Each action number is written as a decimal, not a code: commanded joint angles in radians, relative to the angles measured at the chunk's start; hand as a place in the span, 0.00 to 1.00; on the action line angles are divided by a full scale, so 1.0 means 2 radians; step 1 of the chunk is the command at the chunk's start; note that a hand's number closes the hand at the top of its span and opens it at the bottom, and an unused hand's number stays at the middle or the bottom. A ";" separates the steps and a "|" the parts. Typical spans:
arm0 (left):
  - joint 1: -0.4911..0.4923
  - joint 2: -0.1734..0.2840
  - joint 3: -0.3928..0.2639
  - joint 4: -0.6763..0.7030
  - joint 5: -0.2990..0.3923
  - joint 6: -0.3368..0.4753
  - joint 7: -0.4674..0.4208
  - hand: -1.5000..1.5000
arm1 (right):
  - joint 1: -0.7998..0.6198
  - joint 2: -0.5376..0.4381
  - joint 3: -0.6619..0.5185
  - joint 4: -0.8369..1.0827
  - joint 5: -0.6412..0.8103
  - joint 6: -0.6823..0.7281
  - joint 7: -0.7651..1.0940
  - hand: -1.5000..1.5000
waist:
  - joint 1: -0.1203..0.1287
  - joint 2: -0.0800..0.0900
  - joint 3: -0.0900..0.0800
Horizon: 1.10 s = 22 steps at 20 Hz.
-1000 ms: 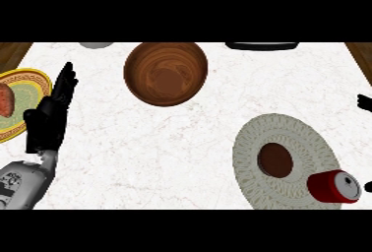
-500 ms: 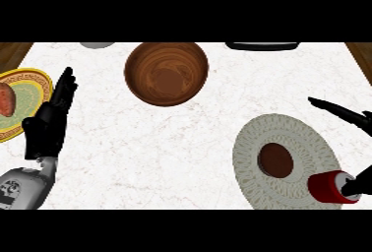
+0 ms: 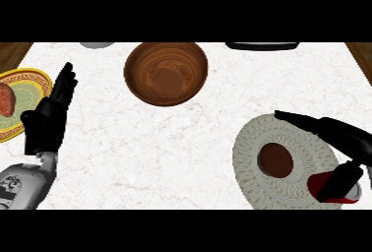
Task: Pick the cupcake from the placemat and place it in the bowl
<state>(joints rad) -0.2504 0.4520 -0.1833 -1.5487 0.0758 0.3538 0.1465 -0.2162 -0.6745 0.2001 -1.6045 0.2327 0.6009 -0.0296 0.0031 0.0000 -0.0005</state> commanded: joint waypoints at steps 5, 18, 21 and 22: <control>0.030 -0.004 0.026 -0.046 -0.016 -0.025 0.020 0.50 | 0.002 0.062 0.033 0.023 0.091 -0.011 0.041 0.00 | 0.001 -0.001 0.000; 0.028 -0.056 0.065 0.002 -0.056 -0.065 -0.025 0.50 | -0.019 0.123 0.020 0.168 0.198 -0.059 -0.079 0.00 | 0.001 0.001 0.000; -0.005 -0.046 0.082 0.006 -0.061 -0.076 0.010 0.50 | 0.008 0.122 0.025 0.149 0.207 -0.060 -0.093 0.00 | -0.001 0.000 0.000; 0.016 -0.072 0.053 -0.029 -0.074 -0.054 0.020 0.50 | -0.007 0.139 0.051 0.163 0.236 -0.078 -0.084 1.00 | 0.002 0.000 0.001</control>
<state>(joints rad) -0.2463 0.3412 -0.0584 -1.5579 -0.0462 0.2332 0.1643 -0.2306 -0.4433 0.2585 -1.3609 0.6275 0.5141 -0.1438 0.0014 -0.0068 -0.0137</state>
